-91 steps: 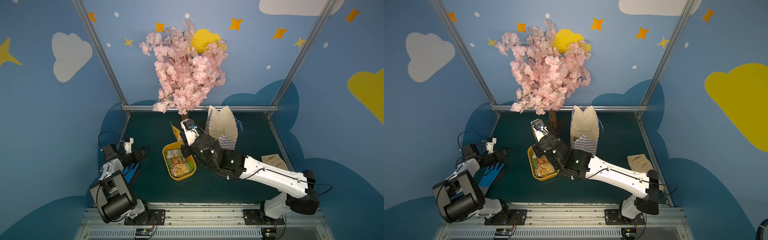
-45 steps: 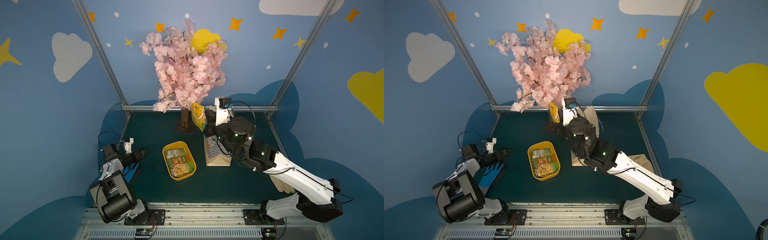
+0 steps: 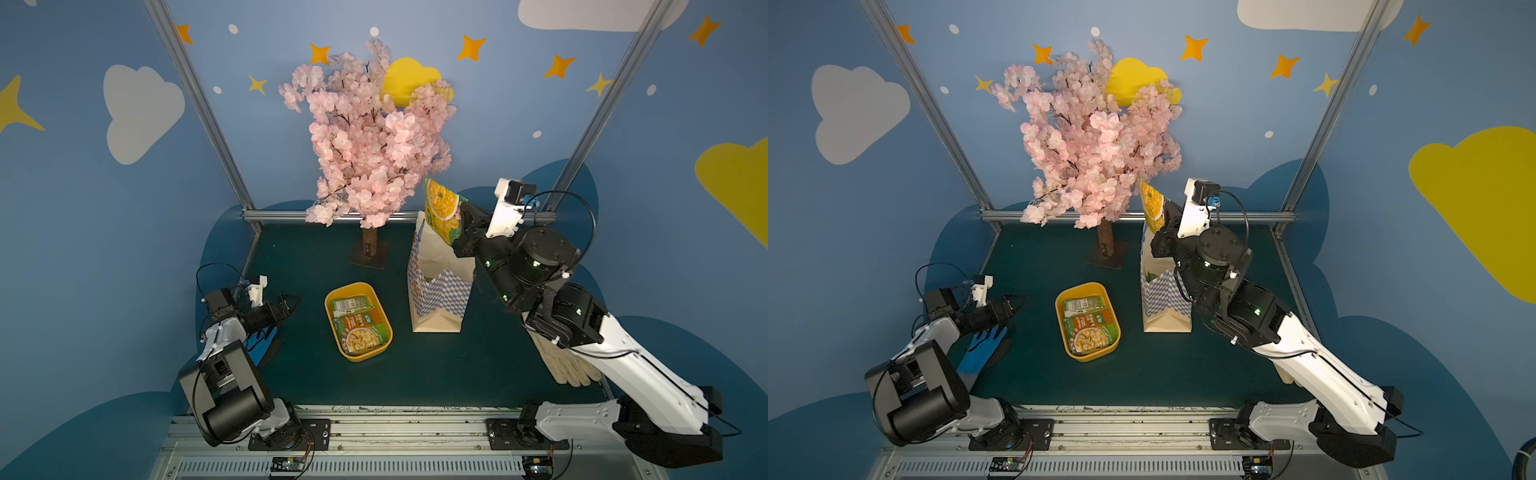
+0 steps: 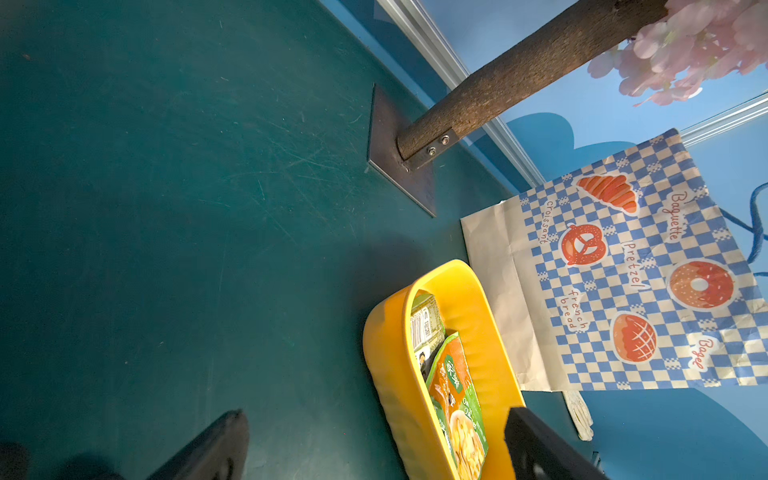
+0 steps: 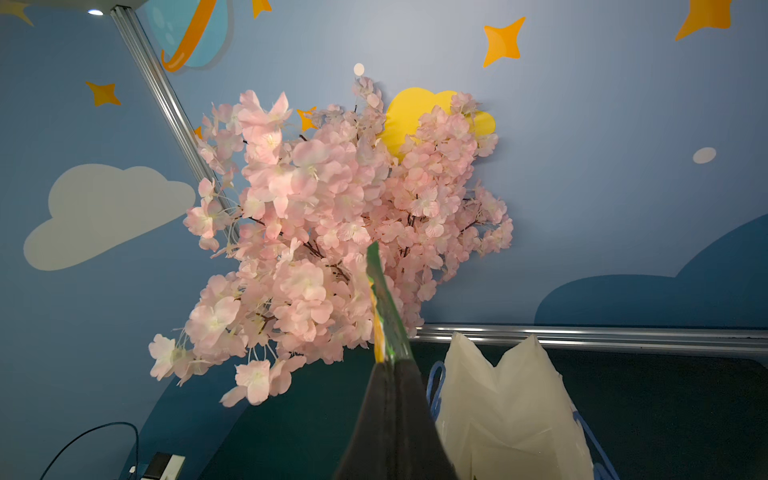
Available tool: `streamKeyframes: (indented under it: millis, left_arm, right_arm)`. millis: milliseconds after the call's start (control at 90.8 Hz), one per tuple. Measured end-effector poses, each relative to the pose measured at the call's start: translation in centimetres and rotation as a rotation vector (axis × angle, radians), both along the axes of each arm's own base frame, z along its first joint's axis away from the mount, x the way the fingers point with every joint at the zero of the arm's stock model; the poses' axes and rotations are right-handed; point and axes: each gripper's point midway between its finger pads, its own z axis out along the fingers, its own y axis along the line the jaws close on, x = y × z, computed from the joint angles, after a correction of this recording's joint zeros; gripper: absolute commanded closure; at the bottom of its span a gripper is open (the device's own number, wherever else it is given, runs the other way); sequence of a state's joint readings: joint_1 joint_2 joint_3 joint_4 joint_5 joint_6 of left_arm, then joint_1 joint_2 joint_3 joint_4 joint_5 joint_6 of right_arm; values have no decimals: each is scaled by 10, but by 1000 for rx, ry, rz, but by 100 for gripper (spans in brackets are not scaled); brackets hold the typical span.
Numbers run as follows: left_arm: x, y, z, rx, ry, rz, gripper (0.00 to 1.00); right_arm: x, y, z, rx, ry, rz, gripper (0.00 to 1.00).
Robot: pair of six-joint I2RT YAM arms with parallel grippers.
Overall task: Place the condiment packets inside the bag
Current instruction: Place the condiment packet in the paper bag.
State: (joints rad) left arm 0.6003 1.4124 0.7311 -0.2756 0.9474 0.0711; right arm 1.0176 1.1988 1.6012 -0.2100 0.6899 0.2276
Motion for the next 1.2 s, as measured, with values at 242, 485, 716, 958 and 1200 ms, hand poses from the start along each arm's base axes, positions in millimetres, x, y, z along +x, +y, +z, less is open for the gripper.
streamKeyframes:
  millis: [242,485,716,958,1200]
  left_arm:
    - [0,0,0,0,0,0,0]
    - [0,0,0,0,1,0,0]
    - [0,0,0,0,0,0,0]
    - [0,0,0,0,0,0,0]
    - [0,0,0,0,0,0,0]
  right_arm:
    - [3,-16,-1,-10,4,-21,100]
    - [24,-13,-14,-69,43,-42,100]
    - [48,-12,-15,-106,81,-33,100]
    - [75,-11,-25,-122,138,-19,100]
    - [101,-14,-53,-134,233,7,100]
